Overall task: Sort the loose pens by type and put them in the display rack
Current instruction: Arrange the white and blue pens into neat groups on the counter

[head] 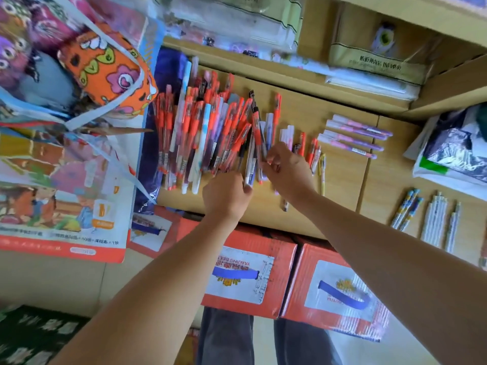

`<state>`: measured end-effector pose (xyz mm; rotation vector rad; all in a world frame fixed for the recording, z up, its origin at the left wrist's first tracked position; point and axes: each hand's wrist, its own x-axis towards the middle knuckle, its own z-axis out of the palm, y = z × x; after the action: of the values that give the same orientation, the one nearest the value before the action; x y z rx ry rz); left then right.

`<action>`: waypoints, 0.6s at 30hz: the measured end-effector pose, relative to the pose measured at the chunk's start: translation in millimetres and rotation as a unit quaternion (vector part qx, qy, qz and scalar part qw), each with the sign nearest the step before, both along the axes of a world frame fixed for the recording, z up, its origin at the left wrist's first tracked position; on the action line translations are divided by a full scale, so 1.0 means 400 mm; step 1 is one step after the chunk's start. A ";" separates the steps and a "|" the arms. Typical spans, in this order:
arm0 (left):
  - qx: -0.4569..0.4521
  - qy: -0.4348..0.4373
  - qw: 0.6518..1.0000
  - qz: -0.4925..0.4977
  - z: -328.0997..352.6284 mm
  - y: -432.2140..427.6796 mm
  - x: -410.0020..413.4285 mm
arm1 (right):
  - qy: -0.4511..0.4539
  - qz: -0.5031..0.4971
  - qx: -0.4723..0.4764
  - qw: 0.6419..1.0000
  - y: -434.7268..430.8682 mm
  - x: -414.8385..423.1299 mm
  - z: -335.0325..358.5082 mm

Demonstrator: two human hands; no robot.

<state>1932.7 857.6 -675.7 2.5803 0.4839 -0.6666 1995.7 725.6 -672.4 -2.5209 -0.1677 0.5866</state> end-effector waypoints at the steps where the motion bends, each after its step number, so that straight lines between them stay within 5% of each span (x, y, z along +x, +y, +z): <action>1: -0.022 -0.005 1.000 0.008 0.003 0.006 -0.002 | 0.007 0.000 0.010 1.000 -0.002 0.002 -0.002; 8: -0.150 -0.063 0.986 -0.041 0.024 0.041 -0.035 | 0.092 -0.047 0.016 0.995 0.036 0.004 0.002; 18: -0.009 -0.057 0.998 -0.008 0.015 0.003 0.032 | 0.093 -0.104 0.059 0.989 -0.051 0.031 0.012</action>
<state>1945.3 858.8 -669.6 2.5909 0.4200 -0.5232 2008.0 705.3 -667.7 -2.3183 0.1238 0.7003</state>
